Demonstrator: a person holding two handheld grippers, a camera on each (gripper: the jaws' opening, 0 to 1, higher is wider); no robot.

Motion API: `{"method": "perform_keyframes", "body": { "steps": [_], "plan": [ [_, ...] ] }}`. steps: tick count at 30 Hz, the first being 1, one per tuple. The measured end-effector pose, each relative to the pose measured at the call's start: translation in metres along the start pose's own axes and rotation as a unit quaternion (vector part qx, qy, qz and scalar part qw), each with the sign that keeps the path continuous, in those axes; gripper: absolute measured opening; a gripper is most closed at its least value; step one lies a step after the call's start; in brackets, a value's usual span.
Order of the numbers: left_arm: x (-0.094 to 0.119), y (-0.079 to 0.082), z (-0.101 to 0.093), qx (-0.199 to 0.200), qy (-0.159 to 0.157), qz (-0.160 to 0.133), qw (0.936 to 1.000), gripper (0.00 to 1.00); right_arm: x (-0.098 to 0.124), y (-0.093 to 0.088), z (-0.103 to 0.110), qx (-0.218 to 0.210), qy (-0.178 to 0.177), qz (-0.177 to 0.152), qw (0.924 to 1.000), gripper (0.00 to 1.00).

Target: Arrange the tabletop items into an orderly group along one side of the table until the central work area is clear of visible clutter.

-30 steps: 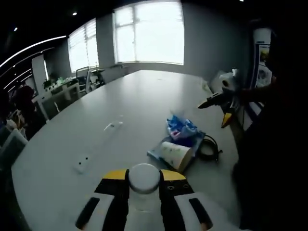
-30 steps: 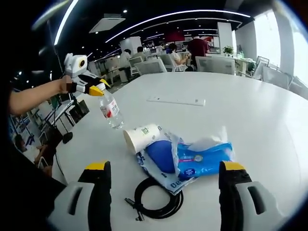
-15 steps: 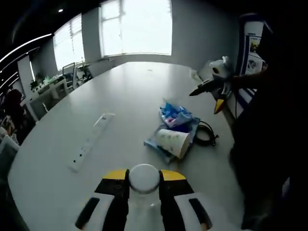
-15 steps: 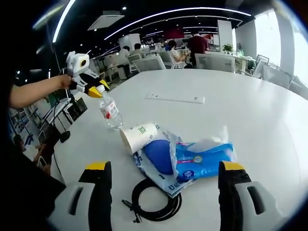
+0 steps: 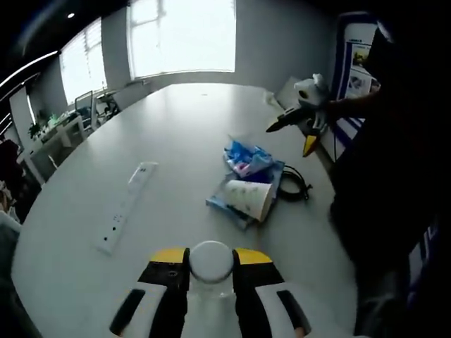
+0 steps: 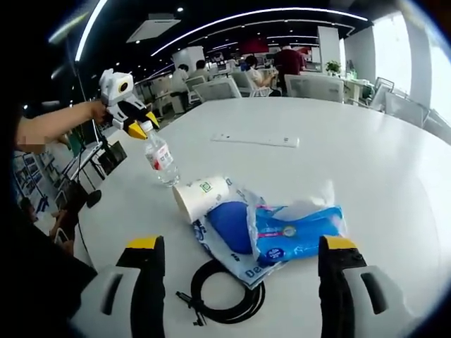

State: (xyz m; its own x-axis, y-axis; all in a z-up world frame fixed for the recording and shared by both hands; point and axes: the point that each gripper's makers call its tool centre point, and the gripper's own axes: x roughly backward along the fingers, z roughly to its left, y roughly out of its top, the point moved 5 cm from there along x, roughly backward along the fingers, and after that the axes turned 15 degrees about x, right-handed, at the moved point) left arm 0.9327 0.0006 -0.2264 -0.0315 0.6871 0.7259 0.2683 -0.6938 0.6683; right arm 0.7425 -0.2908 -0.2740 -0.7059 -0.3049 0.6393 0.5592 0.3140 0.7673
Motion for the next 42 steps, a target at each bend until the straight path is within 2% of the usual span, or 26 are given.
{"method": "perform_keyframes", "body": {
  "steps": [13,21,26,28,34,37,42],
  "plan": [
    [-0.003,0.001,0.000,-0.012,-0.012,0.001,0.9999,0.22,-0.002,-0.001,-0.001,0.002,0.004,0.001,1.0000,0.86],
    [-0.004,0.005,-0.002,-0.017,0.005,0.003,0.9998,0.28,-0.003,0.000,0.000,0.007,0.007,0.002,1.0000,0.86],
    [0.001,0.010,-0.003,0.002,0.016,-0.017,0.9997,0.29,-0.003,0.001,0.000,0.007,0.007,-0.003,0.9999,0.86],
    [0.003,0.011,-0.003,0.021,0.021,-0.023,0.9993,0.30,-0.002,0.002,0.001,0.007,0.007,-0.007,0.9999,0.86],
    [0.011,0.016,-0.006,0.056,0.048,-0.047,0.9962,0.37,0.000,0.005,0.000,0.007,0.008,-0.020,0.9997,0.88],
    [0.014,0.016,-0.011,0.067,0.072,-0.059,0.9935,0.38,0.001,0.006,0.001,0.008,0.009,-0.024,0.9996,0.89],
    [0.022,0.017,-0.021,0.103,0.089,-0.089,0.9867,0.41,0.003,0.009,-0.001,0.010,0.008,-0.036,0.9993,0.90]
  ]
}}
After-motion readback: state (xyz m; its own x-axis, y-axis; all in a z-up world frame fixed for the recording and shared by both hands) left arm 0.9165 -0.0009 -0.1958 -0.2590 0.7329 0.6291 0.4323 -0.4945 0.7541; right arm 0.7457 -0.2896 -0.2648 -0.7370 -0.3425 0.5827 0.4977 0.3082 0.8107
